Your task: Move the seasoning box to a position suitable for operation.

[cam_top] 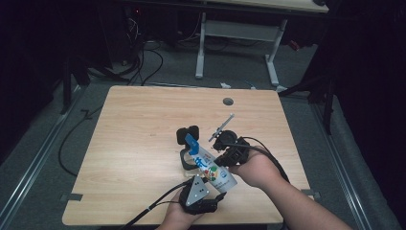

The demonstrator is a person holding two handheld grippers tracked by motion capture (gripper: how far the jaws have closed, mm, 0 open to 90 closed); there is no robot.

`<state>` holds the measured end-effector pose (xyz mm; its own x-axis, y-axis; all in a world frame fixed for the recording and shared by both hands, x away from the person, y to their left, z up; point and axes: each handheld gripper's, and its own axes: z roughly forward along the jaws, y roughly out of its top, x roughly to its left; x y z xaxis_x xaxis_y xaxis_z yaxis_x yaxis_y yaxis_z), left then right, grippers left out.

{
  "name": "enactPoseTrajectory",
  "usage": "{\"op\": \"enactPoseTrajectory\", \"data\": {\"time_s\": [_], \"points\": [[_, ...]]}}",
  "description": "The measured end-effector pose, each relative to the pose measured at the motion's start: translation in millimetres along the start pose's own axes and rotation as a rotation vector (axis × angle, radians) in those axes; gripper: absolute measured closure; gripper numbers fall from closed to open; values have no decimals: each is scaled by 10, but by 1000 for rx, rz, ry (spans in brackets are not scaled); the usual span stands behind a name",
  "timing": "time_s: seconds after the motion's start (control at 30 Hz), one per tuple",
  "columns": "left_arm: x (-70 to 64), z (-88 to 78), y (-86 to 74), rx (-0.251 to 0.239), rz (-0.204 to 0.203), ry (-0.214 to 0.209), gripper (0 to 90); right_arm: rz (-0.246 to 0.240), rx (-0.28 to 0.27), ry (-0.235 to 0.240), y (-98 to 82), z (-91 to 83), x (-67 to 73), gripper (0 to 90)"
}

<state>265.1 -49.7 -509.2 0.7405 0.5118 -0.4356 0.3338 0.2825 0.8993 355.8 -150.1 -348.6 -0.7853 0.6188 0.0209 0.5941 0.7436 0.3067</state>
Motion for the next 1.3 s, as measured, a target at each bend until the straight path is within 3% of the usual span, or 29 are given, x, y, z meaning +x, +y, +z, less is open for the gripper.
{"op": "enactPoseTrajectory", "data": {"time_s": [0.73, 1.3], "points": [[-4, 31, 20, 0, -8, -2, 374, -17, 19, -20, 103, 27, -10, 900], [36, 65, 91, -32, -9, 5, 387, -21, -8, -40, 174, -28, -23, 900]]}}
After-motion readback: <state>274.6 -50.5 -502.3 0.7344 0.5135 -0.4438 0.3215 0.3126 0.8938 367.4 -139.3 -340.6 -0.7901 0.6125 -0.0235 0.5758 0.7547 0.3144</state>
